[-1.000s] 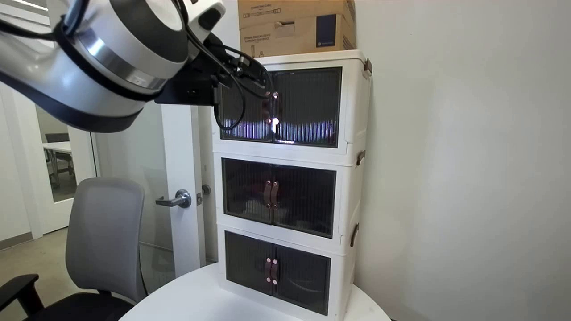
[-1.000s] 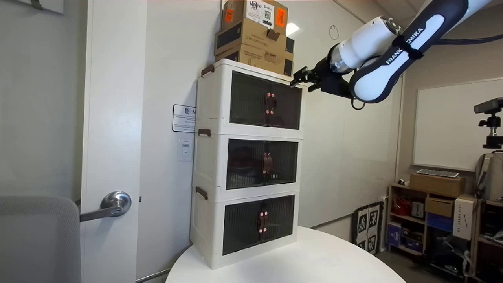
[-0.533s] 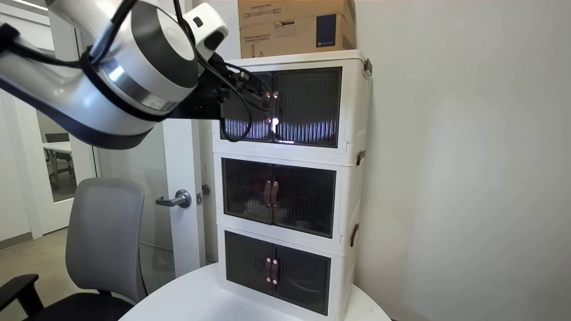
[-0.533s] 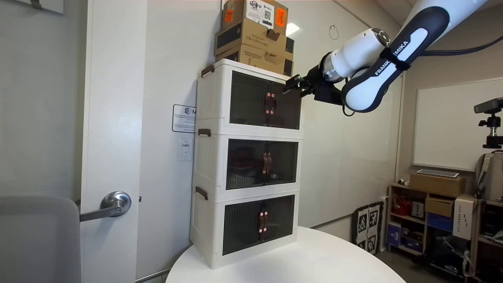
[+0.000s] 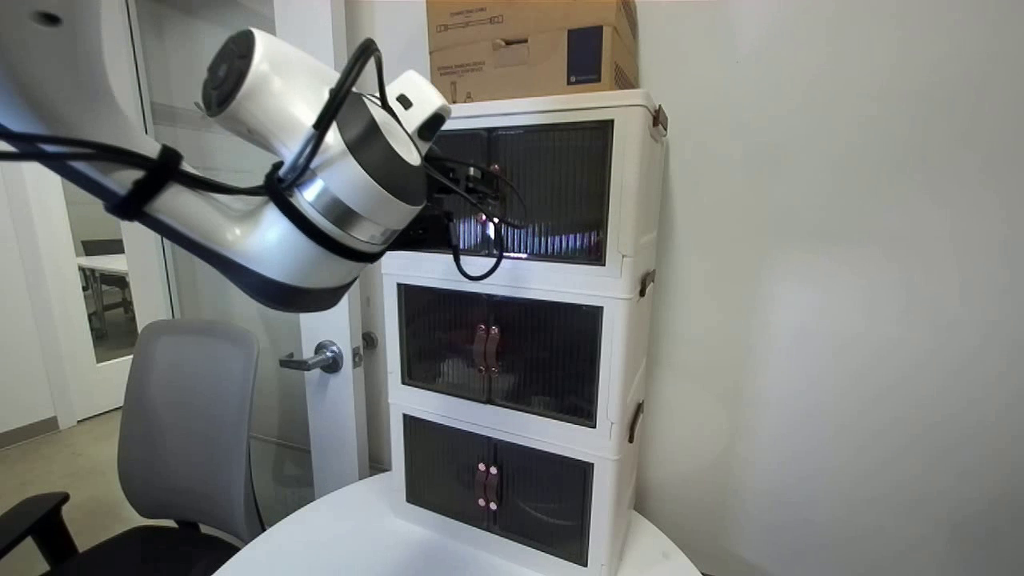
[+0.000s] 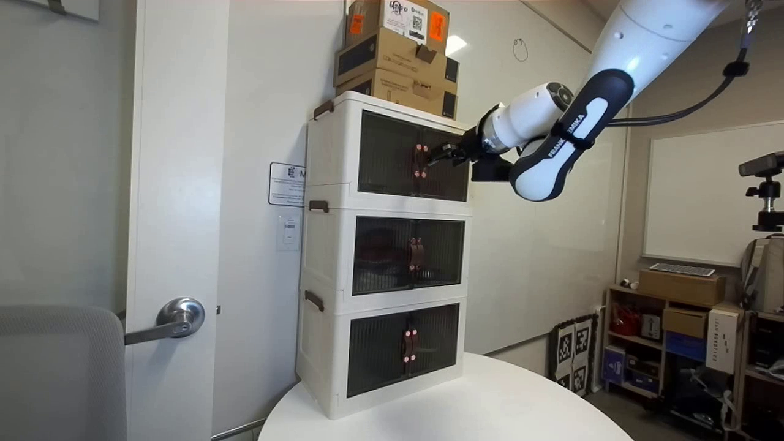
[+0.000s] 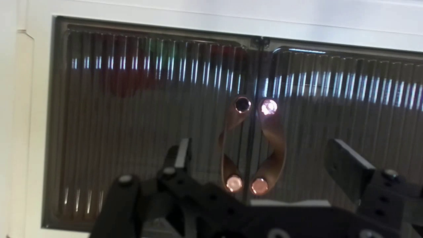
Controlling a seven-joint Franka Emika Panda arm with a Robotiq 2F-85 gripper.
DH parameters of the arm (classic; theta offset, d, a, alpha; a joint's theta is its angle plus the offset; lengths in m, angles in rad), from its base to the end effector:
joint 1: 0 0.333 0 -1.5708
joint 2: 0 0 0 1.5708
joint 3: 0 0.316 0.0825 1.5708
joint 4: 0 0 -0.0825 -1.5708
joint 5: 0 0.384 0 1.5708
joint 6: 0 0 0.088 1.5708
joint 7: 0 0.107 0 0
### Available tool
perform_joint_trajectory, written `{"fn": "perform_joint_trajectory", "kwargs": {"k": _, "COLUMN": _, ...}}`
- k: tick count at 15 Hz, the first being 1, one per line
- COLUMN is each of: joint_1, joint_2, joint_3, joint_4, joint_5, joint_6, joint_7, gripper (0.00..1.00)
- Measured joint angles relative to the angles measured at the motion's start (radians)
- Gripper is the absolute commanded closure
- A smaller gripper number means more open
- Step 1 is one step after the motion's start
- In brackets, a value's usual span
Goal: Open the top cabinet doors
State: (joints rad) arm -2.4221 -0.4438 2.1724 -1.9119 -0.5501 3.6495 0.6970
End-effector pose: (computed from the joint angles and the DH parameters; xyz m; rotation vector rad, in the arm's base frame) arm 0.6426 0.0037 0.4917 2.4065 0.1219 1.8929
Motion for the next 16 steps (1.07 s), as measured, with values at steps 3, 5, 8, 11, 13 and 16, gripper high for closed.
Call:
{"fn": "perform_joint_trajectory", "kwargs": {"k": 3, "joint_1": -0.057, "joint_2": -0.097, "joint_3": 0.021, "joint_4": 0.107, "joint_5": 0.000, "joint_6": 0.007, "joint_7": 0.040, "gripper": 0.00}}
{"fn": "perform_joint_trajectory", "kwargs": {"k": 5, "joint_1": -0.044, "joint_2": -0.151, "joint_3": -0.005, "joint_4": 0.163, "joint_5": 0.000, "joint_6": 0.009, "joint_7": 0.081, "gripper": 0.00}}
{"fn": "perform_joint_trajectory", "kwargs": {"k": 8, "joint_1": -0.030, "joint_2": -0.218, "joint_3": -0.038, "joint_4": 0.231, "joint_5": 0.000, "joint_6": 0.016, "joint_7": 0.140, "gripper": 0.00}}
{"fn": "perform_joint_trajectory", "kwargs": {"k": 11, "joint_1": -0.023, "joint_2": -0.275, "joint_3": -0.079, "joint_4": 0.280, "joint_5": 0.000, "joint_6": 0.042, "joint_7": 0.195, "gripper": 0.34}}
{"fn": "perform_joint_trajectory", "kwargs": {"k": 13, "joint_1": -0.021, "joint_2": -0.308, "joint_3": -0.109, "joint_4": 0.306, "joint_5": 0.000, "joint_6": 0.061, "joint_7": 0.230, "gripper": 0.50}}
{"fn": "perform_joint_trajectory", "kwargs": {"k": 16, "joint_1": -0.021, "joint_2": -0.348, "joint_3": -0.149, "joint_4": 0.333, "joint_5": 0.001, "joint_6": 0.080, "joint_7": 0.276, "gripper": 0.72}}
